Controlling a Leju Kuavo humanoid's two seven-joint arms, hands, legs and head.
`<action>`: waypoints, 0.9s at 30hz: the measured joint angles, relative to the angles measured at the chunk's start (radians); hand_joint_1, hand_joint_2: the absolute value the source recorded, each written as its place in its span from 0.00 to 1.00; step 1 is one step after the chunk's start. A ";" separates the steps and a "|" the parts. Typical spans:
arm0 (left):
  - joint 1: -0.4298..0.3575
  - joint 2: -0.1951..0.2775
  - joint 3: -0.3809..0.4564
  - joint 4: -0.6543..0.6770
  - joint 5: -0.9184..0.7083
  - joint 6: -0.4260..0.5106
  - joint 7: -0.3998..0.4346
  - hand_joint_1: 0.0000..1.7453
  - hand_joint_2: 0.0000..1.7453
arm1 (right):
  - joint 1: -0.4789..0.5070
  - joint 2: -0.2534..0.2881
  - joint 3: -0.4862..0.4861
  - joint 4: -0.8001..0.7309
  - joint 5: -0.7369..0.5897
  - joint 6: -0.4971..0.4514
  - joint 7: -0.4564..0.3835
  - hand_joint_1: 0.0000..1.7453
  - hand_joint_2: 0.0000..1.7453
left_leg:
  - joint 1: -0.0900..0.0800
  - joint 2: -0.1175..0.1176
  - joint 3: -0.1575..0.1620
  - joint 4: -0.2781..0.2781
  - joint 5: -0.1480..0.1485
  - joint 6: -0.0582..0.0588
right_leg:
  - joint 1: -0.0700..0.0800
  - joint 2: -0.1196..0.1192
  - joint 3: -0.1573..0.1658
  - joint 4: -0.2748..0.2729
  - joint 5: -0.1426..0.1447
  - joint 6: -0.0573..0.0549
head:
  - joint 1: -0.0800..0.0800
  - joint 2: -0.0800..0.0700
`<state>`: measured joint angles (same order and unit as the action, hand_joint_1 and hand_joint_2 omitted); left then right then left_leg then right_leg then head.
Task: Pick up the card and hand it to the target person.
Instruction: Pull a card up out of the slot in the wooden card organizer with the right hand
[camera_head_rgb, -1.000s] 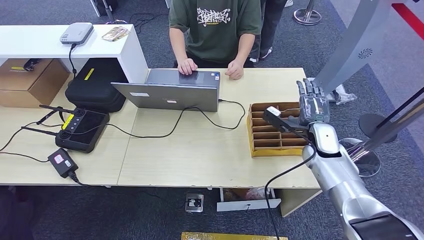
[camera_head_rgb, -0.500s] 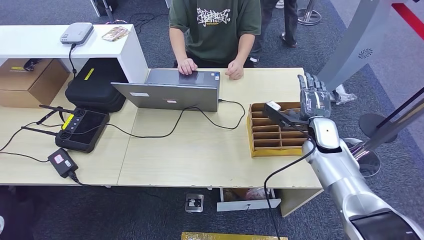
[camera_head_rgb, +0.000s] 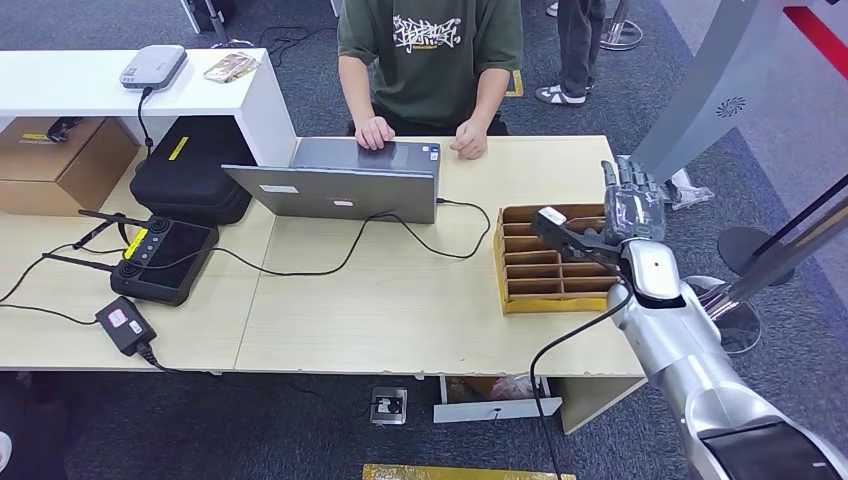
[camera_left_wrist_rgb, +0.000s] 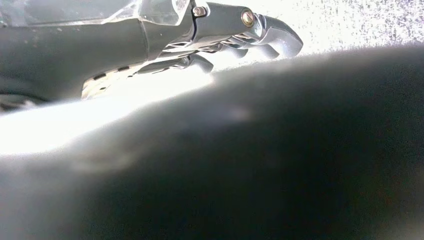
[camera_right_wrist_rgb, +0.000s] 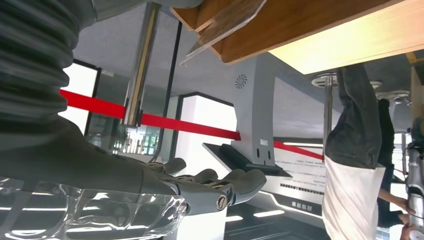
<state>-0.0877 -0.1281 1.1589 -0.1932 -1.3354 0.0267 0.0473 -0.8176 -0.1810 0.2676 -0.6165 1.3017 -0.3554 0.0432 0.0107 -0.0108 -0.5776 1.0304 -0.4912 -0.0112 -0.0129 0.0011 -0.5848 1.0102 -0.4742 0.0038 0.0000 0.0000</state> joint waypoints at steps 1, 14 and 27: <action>0.000 0.000 0.000 0.000 0.000 0.000 0.001 0.00 0.00 | -0.001 0.001 0.000 0.001 0.000 -0.001 0.000 0.18 1.00 | 0.000 0.000 0.000 0.000 0.000 0.000 | 0.000 0.000 0.000 0.000 0.000 0.000 | 0.000 0.000; -0.003 0.003 0.000 -0.001 -0.001 -0.003 0.009 0.00 0.00 | -0.014 0.007 -0.004 0.021 0.002 0.006 0.000 0.31 1.00 | 0.000 0.001 0.000 0.000 0.000 0.000 | 0.000 0.001 0.000 0.000 0.000 0.000 | 0.000 0.000; -0.001 0.005 -0.003 -0.001 -0.004 -0.004 0.005 0.00 0.00 | 0.008 0.007 -0.010 0.027 -0.005 0.010 -0.003 0.42 1.00 | 0.000 0.000 0.000 0.000 0.000 0.000 | 0.000 0.000 0.000 0.000 0.000 0.000 | 0.000 0.000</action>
<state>-0.0890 -0.1230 1.1554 -0.1943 -1.3396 0.0232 0.0523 -0.8093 -0.1740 0.2577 -0.5896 1.2964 -0.3450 0.0402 0.0109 -0.0107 -0.5777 1.0304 -0.4913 -0.0112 -0.0127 0.0013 -0.5849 1.0101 -0.4742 0.0038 0.0000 0.0000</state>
